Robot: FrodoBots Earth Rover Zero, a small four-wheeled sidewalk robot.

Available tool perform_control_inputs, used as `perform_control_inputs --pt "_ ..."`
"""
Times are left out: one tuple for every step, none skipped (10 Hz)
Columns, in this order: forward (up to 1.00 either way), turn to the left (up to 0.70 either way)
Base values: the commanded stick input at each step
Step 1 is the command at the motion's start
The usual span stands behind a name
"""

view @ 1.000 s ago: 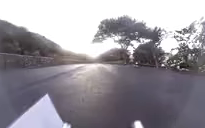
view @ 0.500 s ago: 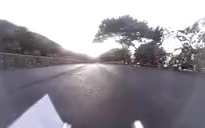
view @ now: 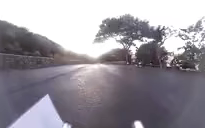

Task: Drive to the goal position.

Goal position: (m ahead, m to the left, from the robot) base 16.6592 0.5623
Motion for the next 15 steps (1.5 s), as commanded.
perform_control_inputs --pt "0.5 0.0" --pt "0.5 0.0" --pt "0.5 0.0" --pt "0.5 0.0" --pt "0.5 0.0" --pt "0.5 0.0" --pt "0.5 0.0" --pt "0.5 0.0" --pt "0.5 0.0" --pt "0.5 0.0" --pt "0.5 0.0" --pt "0.5 0.0" --pt "0.5 0.0" --pt "0.5 0.0" --pt "0.5 0.0"
